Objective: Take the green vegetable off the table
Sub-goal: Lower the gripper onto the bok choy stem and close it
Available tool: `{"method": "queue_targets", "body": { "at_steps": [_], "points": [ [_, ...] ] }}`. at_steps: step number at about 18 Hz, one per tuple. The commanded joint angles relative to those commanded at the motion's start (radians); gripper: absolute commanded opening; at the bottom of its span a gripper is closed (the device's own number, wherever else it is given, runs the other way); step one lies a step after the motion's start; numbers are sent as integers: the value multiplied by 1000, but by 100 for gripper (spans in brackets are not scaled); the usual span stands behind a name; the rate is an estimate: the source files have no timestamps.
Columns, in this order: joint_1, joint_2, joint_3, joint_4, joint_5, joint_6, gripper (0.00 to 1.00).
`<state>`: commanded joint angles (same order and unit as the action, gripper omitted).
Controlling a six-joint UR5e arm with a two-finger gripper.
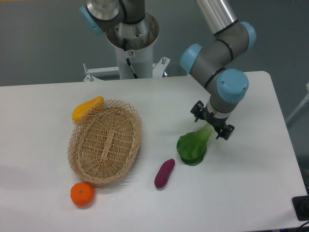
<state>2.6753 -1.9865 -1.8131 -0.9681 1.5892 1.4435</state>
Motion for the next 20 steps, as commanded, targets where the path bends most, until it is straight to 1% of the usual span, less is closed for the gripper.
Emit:
{"method": "queue_targets", "body": {
  "at_steps": [1,4,7,9,11,15,19,20],
  "points": [
    [-2,0,-12,8,0,-3,100],
    [-3,-8,-20,29,0,-12,100],
    [-5,-9,-22,32,-3,-14,100],
    [-5,-18,-26,55,-3,-23,98],
    [-20,-21,-32,86,-2,-50,82],
    [-21,-26,-23,85,2,-66,56],
    [-21,-25,-5,85,2,-84,10],
    [-21,-25,1,85,2,-84,2]
  ]
}}
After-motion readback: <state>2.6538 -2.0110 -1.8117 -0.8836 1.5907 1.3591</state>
